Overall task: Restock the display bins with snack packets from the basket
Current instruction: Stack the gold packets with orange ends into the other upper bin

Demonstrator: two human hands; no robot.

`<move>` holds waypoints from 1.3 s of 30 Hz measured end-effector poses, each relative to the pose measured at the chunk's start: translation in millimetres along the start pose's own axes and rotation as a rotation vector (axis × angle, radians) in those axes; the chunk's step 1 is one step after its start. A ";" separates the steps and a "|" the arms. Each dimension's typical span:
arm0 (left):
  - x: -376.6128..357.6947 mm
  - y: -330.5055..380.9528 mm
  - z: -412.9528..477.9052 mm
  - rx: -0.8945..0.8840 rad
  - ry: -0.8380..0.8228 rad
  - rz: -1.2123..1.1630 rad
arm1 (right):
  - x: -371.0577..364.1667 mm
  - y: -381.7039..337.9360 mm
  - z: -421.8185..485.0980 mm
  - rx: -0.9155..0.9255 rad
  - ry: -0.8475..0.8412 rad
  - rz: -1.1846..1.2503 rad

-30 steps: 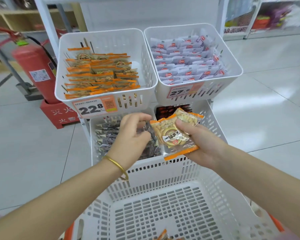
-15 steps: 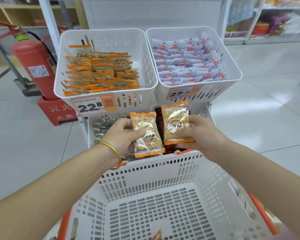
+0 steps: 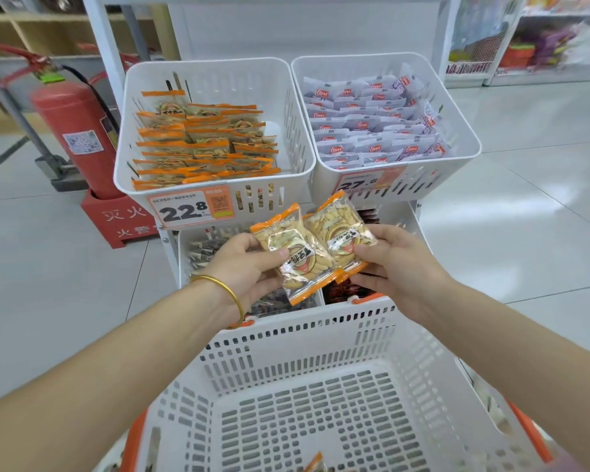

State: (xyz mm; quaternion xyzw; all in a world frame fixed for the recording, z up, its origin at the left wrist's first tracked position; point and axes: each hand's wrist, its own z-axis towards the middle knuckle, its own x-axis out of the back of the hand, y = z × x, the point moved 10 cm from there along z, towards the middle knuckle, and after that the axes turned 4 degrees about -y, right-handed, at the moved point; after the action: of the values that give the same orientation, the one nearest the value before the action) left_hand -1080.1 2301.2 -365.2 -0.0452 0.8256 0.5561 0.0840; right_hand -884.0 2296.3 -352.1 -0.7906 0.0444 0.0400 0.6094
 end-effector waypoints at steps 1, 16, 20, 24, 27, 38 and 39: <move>0.5 -1.6 -0.1 0.013 0.010 -0.034 | 2.5 -1.6 -0.6 0.028 0.035 0.052; -27.0 0.7 -11.8 0.022 -0.149 -0.295 | -21.3 13.9 -3.8 0.010 -0.077 0.056; -36.5 0.1 -18.9 0.057 -0.216 -0.323 | -29.7 20.1 -5.8 -0.022 -0.138 0.048; -25.4 4.1 -13.7 0.017 -0.154 -0.023 | -28.0 5.8 -6.9 0.075 -0.132 -0.091; -14.0 4.1 -7.3 0.005 -0.108 0.139 | -24.9 -12.1 -8.5 0.193 -0.096 -0.309; -17.3 29.5 -5.9 -0.187 -0.118 0.145 | -46.6 -27.8 -6.5 0.125 -0.222 -0.020; -16.4 33.6 -6.7 -0.211 -0.106 0.173 | -47.8 -34.3 -6.4 0.156 -0.208 -0.061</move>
State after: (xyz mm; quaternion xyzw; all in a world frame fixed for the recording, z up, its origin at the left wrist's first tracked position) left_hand -1070.2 2307.3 -329.1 0.0469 0.7579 0.6465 0.0741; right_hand -927.3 2299.9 -311.9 -0.7334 -0.0400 0.0997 0.6713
